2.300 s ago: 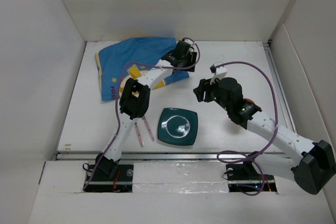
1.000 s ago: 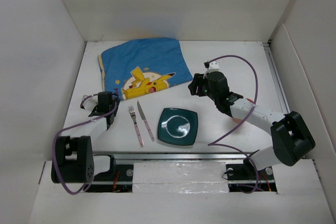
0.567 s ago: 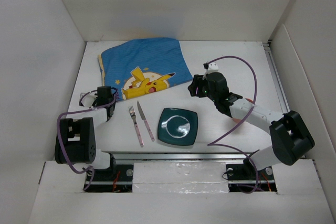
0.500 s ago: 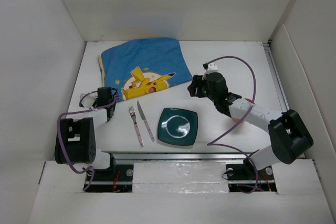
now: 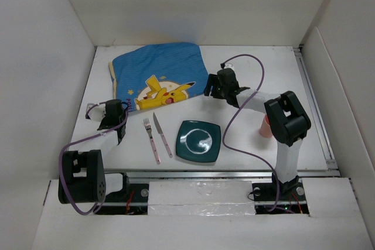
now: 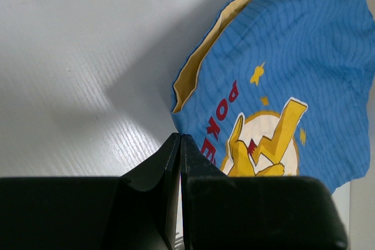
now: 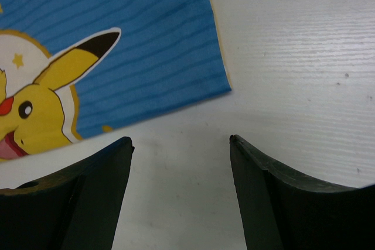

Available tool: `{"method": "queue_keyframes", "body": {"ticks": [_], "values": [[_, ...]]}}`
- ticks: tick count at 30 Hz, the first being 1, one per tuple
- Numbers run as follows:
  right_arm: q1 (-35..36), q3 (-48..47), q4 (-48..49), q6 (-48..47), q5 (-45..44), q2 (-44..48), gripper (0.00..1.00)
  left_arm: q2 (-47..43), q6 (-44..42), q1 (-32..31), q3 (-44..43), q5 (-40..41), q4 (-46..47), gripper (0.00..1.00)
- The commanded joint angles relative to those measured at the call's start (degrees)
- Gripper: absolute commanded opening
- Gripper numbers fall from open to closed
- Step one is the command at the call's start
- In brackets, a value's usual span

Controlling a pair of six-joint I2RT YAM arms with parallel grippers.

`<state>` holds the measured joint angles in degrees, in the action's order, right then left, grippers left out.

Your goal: Set the dinner table for one person

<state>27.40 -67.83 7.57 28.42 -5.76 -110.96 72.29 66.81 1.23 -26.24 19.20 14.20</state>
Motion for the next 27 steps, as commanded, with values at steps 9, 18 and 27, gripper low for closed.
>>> {"method": "queue_keyframes", "body": {"ticks": [9, 18, 27], "values": [[-0.9, -7.7, -5.3, 13.1, -6.4, -6.7, 0.64, -2.9, -2.6, 0.3, 4.9, -0.3, 7.5, 0.00], [-2.7, -13.8, -11.5, 18.9, -7.8, -10.3, 0.53, -4.1, -4.1, 0.3, 6.6, -0.1, 9.9, 0.00], [-3.2, -16.6, -14.3, 21.8, -6.7, -12.0, 0.37, -3.3, -4.1, 0.3, 7.0, -0.7, 12.3, 0.00]]}}
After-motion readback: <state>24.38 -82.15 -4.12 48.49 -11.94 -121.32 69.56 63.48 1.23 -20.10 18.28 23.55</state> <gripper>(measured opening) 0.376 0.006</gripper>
